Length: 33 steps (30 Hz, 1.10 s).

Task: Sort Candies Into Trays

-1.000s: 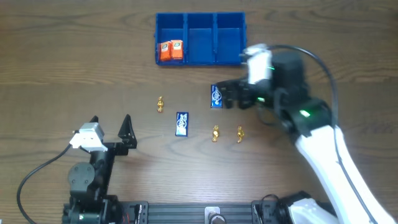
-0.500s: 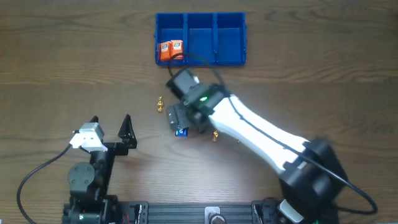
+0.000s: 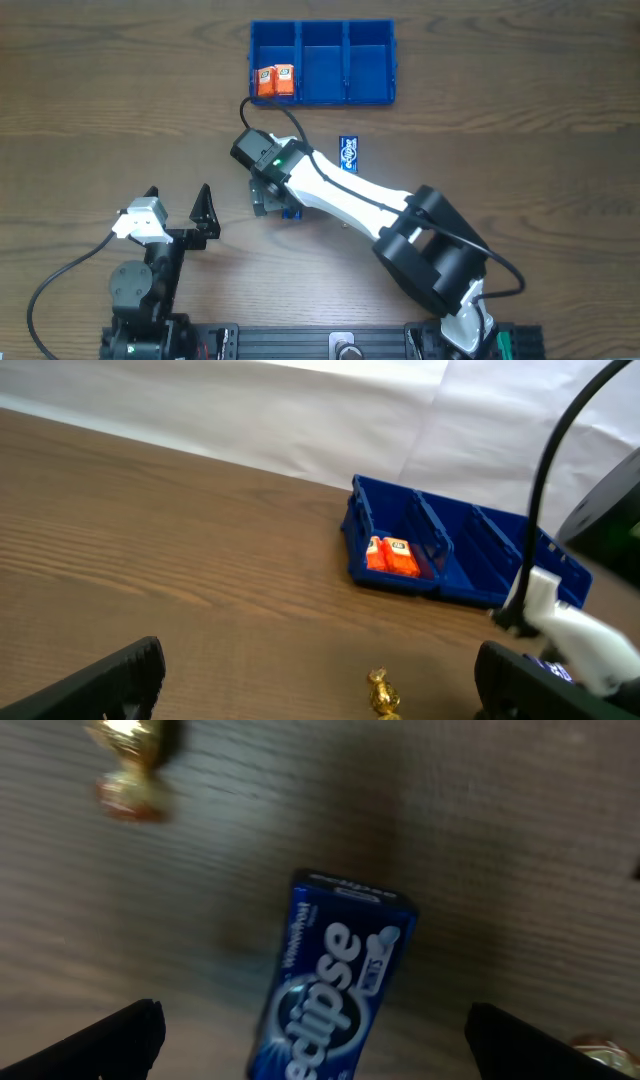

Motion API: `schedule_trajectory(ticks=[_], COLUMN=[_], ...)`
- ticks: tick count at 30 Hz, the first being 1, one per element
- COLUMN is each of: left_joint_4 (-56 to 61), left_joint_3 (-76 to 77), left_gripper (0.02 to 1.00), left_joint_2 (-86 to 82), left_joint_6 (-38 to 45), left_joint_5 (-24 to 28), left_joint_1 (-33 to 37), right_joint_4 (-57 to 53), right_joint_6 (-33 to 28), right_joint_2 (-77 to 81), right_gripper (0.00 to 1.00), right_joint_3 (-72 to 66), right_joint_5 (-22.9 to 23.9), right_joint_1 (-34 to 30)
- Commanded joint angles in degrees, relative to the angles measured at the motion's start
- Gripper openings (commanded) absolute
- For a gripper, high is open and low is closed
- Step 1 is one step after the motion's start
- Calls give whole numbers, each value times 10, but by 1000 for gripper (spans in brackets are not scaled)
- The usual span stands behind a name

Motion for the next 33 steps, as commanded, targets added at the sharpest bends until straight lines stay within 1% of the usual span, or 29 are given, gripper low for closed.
schedule_trajectory(ticks=[1,3,10,13,18,19,21,23,28,29,33], left_joint_4=[-9,-9,-9,-9,-9,-9,-9,-9,-9,-9,-9], left_joint_3=[-17,-17,-17,-17,-17,-17,-17,-17,-17,-17,-17], left_gripper=[998,998,998,998,998,998,998,998,998,998,998], left_joint_2=[-4,-4,-4,-4,-4,-4,-4,-4,-4,-4,-4], left_joint_6=[8,8,8,8,8,8,8,8,8,8,8], left_joint_5=[1,1,1,1,1,1,1,1,1,1,1], left_joint_1=[-2,-2,-2,-2,-2,-2,-2,-2,-2,-2,-2], right_joint_4=[-2,-2,-2,-2,-5,-4,-2,2,10,9,7], right_joint_6=[37,38,48,55,66,66,66,66,66,66,63], right_joint_2=[24,30,34,35,45,45,45,45,51,51,51], right_gripper=[998,998,877,779,750,728,649,538,305,283,279], right_joint_3=[11,11,11,11,11,11,11,11,11,11,17], right_joint_5=[16,16,20,27,27,27,29,29,29,29,29], right_joint_1=[1,1,-1,-3,-11,-10,-10,-10,-10,-10,-11])
